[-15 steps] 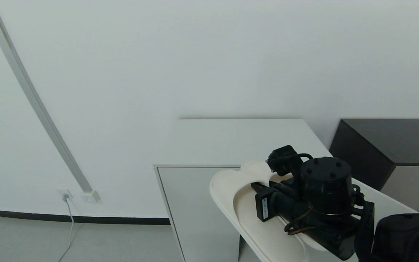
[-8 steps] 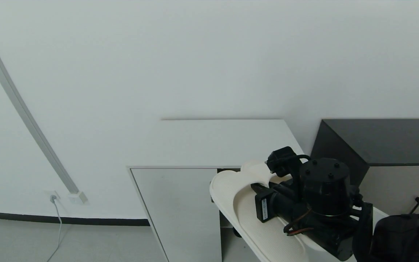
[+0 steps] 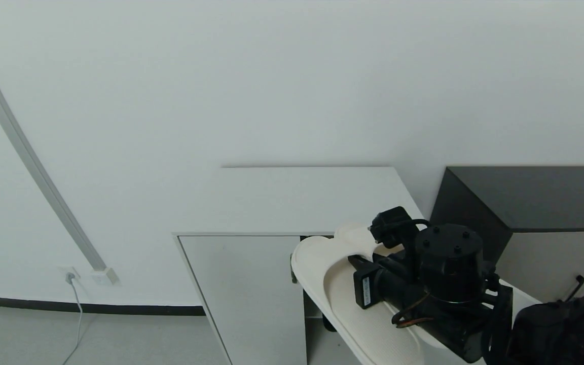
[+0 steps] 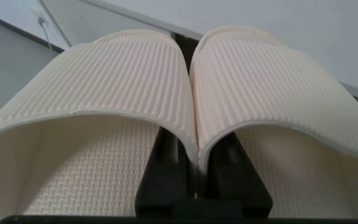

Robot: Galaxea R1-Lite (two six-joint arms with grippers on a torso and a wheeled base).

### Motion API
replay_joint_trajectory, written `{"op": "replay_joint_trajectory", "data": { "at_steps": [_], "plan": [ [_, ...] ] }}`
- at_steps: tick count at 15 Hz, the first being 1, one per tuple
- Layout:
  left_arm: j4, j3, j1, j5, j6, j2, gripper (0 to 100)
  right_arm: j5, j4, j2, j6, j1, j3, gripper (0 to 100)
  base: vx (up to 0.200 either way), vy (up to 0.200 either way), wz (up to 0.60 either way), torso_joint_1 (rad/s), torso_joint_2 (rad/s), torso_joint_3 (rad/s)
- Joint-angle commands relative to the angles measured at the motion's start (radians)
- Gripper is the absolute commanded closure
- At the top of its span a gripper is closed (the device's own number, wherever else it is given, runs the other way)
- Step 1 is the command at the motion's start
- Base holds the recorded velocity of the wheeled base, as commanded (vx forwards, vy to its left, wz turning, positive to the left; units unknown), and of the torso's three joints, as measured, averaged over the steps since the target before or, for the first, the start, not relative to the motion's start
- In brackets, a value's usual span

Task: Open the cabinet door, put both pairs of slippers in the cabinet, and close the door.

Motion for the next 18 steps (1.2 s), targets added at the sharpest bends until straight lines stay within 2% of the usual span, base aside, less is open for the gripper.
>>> {"op": "replay_joint_trajectory", "data": {
  "at_steps": [1, 11, 18],
  "plan": [
    [0.000, 0.000, 0.000, 0.000, 0.000, 0.000, 100, -0.001, -0.003, 0.017, -0.010, 0.001, 0.008, 100, 0.000, 0.000, 0.00, 0.000, 0.00, 0.000],
    [0.000, 0.000, 0.000, 0.000, 0.000, 0.000, 100, -0.002, -0.044, -0.025, -0.030, 0.002, 0.113, 100, 0.000, 0.000, 0.00, 0.000, 0.00, 0.000],
    [0.000, 0.000, 0.000, -0.001, 0.000, 0.000, 100, -0.004, -0.044, -0.023, -0.028, 0.015, 0.127, 100, 0.000, 0.000, 0.00, -0.025, 0.05, 0.031]
  ]
}}
